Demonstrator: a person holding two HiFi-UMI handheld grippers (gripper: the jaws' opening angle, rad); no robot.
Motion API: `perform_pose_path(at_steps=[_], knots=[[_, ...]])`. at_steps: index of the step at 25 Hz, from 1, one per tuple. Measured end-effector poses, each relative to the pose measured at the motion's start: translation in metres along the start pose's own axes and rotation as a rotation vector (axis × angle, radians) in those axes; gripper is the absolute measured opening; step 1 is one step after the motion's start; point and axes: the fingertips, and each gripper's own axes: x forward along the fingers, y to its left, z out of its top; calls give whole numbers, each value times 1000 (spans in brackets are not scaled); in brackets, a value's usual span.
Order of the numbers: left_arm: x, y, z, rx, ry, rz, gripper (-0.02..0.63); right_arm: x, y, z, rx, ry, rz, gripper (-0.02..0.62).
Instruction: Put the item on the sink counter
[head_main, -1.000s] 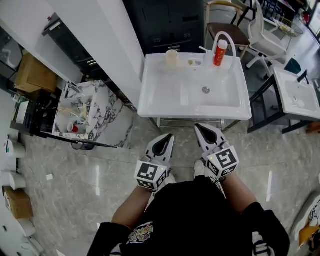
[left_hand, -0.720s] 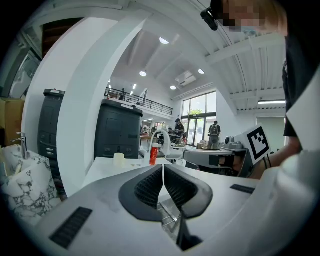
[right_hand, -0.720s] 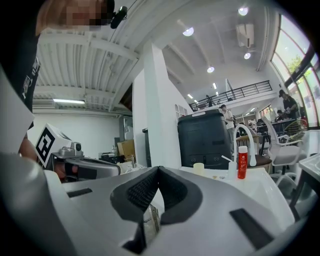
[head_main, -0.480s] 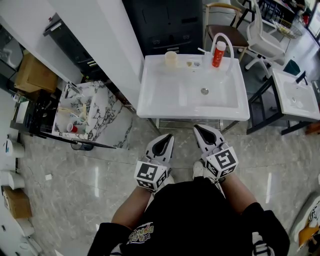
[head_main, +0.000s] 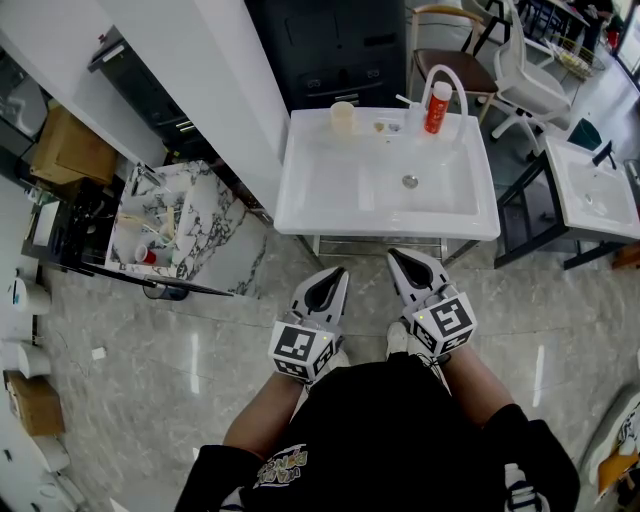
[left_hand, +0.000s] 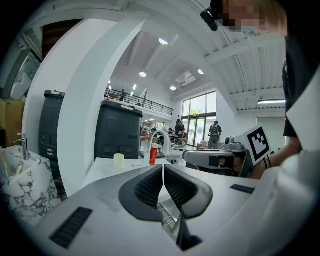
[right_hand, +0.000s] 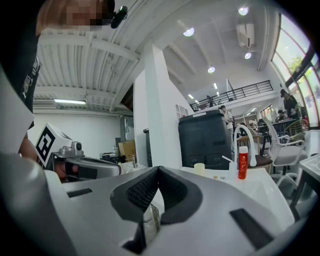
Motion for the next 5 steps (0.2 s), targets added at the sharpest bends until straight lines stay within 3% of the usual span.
perform_pose_path(at_steps=[5], knots=[[1, -3, -1, 1, 3, -1, 21, -2, -1, 0, -1, -2, 3, 54]])
